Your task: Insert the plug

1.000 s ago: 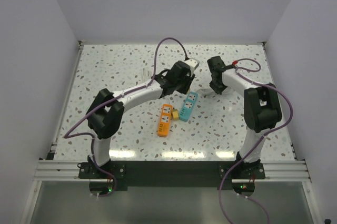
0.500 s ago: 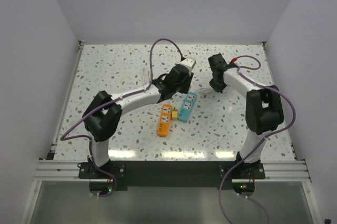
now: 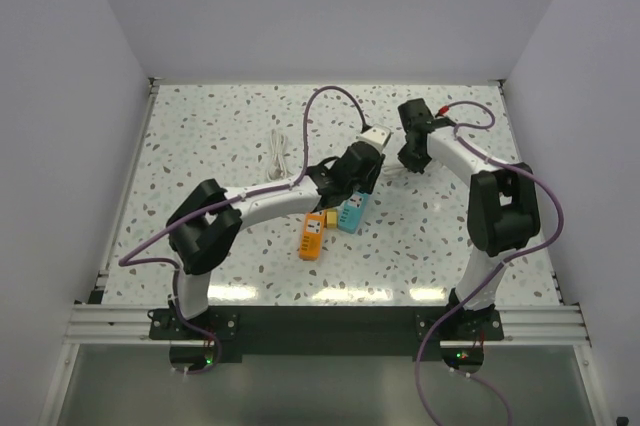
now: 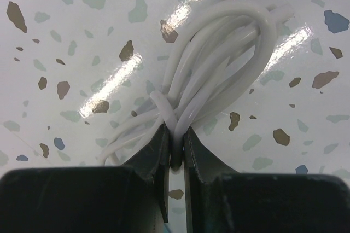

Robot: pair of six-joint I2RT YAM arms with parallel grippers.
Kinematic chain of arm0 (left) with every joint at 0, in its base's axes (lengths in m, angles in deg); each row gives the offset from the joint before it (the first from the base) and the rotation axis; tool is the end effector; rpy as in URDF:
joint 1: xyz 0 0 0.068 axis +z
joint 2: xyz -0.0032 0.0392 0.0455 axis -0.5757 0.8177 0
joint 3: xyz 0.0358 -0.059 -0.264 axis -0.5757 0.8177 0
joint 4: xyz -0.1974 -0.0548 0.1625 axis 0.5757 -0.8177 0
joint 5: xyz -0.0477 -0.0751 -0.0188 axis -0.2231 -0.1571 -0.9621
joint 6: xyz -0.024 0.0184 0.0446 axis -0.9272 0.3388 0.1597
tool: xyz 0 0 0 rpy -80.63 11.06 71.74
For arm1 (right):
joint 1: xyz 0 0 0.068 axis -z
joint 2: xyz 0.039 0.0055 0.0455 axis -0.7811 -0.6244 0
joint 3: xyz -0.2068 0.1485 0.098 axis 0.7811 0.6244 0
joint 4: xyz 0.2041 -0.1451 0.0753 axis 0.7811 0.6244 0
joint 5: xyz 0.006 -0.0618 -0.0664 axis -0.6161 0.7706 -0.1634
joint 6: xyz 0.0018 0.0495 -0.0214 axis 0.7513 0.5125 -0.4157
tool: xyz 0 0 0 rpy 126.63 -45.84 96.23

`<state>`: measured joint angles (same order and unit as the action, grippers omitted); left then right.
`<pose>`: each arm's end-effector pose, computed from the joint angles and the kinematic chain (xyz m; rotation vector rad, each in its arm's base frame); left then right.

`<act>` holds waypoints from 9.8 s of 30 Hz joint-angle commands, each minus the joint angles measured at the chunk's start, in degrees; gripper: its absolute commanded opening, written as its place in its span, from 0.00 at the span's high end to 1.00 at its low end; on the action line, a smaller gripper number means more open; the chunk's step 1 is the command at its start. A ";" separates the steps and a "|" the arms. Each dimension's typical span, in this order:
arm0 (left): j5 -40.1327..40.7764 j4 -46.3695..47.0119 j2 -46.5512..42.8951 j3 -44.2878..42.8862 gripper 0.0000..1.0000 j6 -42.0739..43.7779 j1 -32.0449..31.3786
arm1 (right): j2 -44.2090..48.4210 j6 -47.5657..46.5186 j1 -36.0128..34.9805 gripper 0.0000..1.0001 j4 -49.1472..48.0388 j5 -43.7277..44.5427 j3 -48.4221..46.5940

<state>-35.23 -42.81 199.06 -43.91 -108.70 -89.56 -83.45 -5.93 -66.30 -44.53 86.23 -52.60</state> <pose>0.2674 -0.3540 0.2353 0.4437 2.1066 -0.4119 0.3673 0.0847 0.2107 1.0159 2.3983 -0.0843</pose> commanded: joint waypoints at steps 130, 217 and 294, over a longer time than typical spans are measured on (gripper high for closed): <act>-8.87 -18.59 -16.57 6.61 0.00 -0.11 2.63 | -10.85 -4.35 3.16 1.00 -4.00 -0.76 -16.19; -56.03 2.91 -6.81 -13.08 1.00 -30.78 20.31 | 32.39 -27.67 3.25 0.07 -19.10 -34.05 5.15; -61.91 46.44 -11.29 -3.06 0.70 -47.15 20.31 | 30.46 3.46 3.60 1.00 -60.26 -70.18 15.18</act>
<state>-98.33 -1.79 189.14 -43.54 -157.60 -69.04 -53.29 0.30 -62.23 -108.92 20.87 -37.45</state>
